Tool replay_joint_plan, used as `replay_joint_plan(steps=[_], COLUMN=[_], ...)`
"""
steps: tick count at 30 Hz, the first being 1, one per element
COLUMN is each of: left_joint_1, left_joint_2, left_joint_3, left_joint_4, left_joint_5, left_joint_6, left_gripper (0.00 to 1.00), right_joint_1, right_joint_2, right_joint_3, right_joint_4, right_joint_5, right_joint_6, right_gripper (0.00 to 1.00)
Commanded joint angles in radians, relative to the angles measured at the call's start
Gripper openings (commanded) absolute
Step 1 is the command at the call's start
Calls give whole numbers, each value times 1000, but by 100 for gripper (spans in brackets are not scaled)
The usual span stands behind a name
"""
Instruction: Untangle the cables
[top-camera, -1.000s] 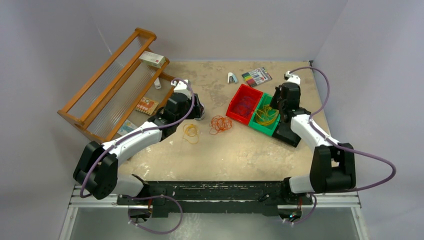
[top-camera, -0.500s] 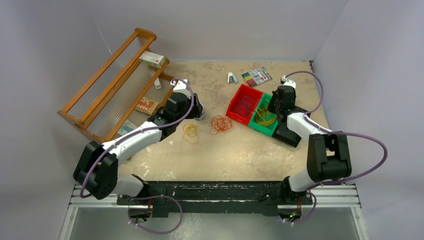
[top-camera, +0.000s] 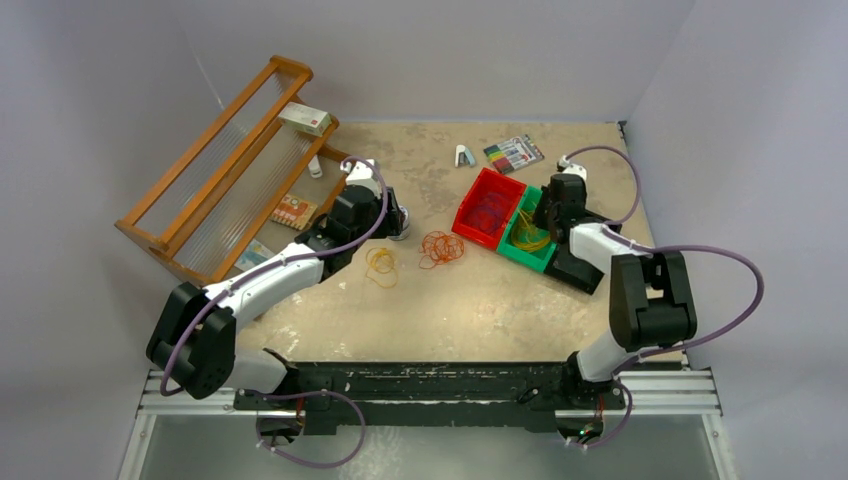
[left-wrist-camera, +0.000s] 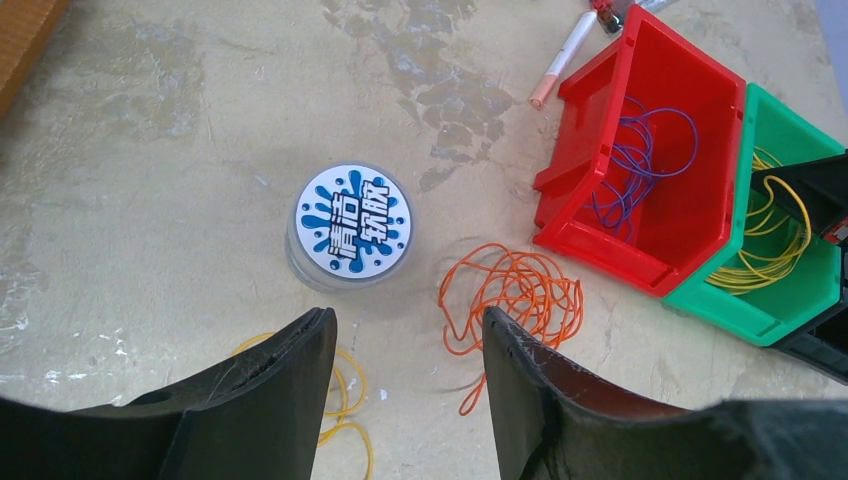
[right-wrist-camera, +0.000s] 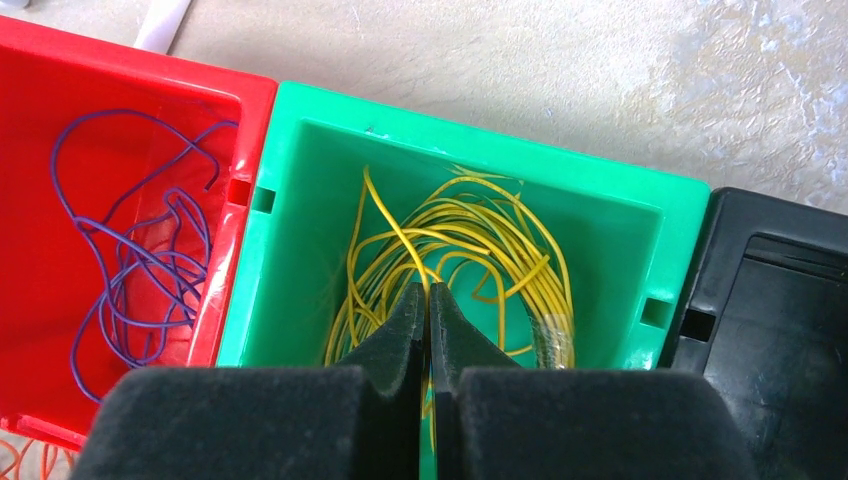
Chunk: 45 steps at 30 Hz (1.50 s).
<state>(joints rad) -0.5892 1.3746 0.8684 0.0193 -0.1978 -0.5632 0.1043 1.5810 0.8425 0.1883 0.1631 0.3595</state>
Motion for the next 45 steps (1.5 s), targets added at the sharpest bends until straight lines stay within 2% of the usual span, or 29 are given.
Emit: replay_joint_plan(steps=[1, 38, 45], left_joint_1=[9, 11, 11], left_joint_2=[-23, -45, -50], left_joint_3=[11, -2, -5], left_joint_4=[24, 8, 4], left_joint_5=[-22, -38, -42], left_joint_6=[-9, -15, -15], left_gripper=[55, 56, 56], right_joint_1=[-5, -5, -5], right_joint_2=[16, 162, 113], right_joint_3=[4, 76, 78], right_joint_4=[36, -25, -40], right_joint_5=[-13, -62, -41], right_joint_6=[19, 44, 40], right_gripper=[0, 5, 9])
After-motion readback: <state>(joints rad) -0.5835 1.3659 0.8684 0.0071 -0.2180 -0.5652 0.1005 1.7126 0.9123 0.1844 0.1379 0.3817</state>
